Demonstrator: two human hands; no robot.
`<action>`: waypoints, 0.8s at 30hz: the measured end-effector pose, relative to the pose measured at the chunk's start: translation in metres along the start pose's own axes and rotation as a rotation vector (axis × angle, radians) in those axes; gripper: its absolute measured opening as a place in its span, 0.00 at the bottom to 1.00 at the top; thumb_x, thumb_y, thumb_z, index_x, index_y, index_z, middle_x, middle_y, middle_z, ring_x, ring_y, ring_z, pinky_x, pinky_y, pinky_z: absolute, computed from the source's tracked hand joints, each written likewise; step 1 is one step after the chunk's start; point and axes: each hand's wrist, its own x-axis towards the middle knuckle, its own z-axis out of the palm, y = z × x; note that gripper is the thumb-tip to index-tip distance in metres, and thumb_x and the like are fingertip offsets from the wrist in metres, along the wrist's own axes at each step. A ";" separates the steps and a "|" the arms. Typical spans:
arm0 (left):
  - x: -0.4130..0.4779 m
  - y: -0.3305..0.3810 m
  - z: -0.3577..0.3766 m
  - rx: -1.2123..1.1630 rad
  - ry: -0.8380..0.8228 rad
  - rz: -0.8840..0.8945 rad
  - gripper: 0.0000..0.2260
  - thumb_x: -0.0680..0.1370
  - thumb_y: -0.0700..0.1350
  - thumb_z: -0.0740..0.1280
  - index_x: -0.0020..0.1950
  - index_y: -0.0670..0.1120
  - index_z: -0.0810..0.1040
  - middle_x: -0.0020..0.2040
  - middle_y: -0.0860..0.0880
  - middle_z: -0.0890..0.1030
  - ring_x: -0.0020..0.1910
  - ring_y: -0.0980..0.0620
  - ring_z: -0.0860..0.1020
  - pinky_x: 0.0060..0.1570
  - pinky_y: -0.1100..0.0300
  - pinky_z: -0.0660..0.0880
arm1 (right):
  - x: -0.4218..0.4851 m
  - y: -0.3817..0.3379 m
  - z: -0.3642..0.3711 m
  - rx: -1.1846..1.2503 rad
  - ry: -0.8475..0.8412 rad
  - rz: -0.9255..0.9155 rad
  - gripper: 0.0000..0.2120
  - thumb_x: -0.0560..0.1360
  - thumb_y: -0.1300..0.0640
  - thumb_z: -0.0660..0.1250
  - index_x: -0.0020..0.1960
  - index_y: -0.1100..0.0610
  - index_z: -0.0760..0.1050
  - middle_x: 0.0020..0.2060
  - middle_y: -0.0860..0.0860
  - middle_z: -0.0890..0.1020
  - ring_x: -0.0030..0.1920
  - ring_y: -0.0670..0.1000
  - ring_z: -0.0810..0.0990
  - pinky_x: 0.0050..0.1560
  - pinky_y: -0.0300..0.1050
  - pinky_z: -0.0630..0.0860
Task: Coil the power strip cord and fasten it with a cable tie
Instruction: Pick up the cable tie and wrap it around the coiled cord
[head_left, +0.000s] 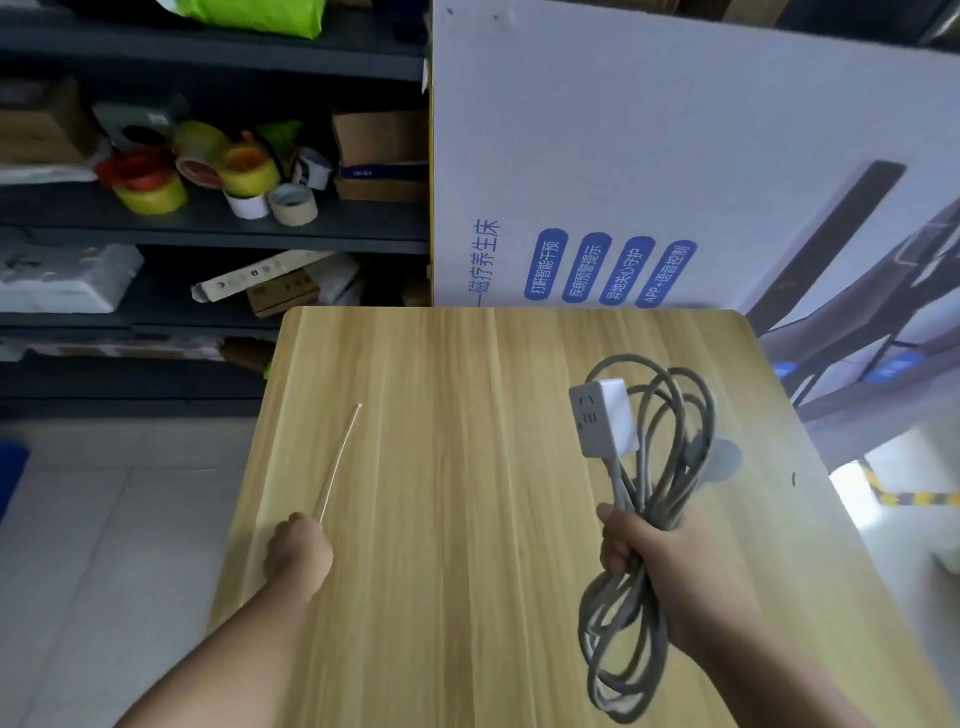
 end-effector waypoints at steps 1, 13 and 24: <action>-0.002 0.004 0.000 -0.006 -0.012 0.027 0.08 0.80 0.40 0.59 0.53 0.37 0.74 0.54 0.37 0.80 0.52 0.36 0.80 0.44 0.49 0.76 | 0.002 -0.002 0.001 0.023 -0.002 0.002 0.16 0.74 0.69 0.66 0.32 0.59 0.65 0.24 0.56 0.66 0.26 0.54 0.66 0.33 0.51 0.65; -0.157 0.123 -0.085 -0.984 -0.156 0.490 0.08 0.76 0.34 0.66 0.45 0.47 0.79 0.33 0.46 0.82 0.32 0.53 0.79 0.44 0.49 0.78 | 0.010 -0.048 -0.005 0.093 -0.158 -0.056 0.05 0.71 0.65 0.69 0.37 0.61 0.75 0.25 0.55 0.70 0.27 0.54 0.69 0.32 0.49 0.69; -0.296 0.224 -0.213 -0.708 0.185 0.948 0.04 0.76 0.45 0.69 0.48 0.53 0.83 0.43 0.56 0.86 0.43 0.58 0.83 0.46 0.60 0.78 | -0.007 -0.103 -0.033 0.075 -0.240 -0.238 0.10 0.66 0.61 0.70 0.45 0.65 0.76 0.28 0.60 0.73 0.27 0.55 0.76 0.29 0.44 0.73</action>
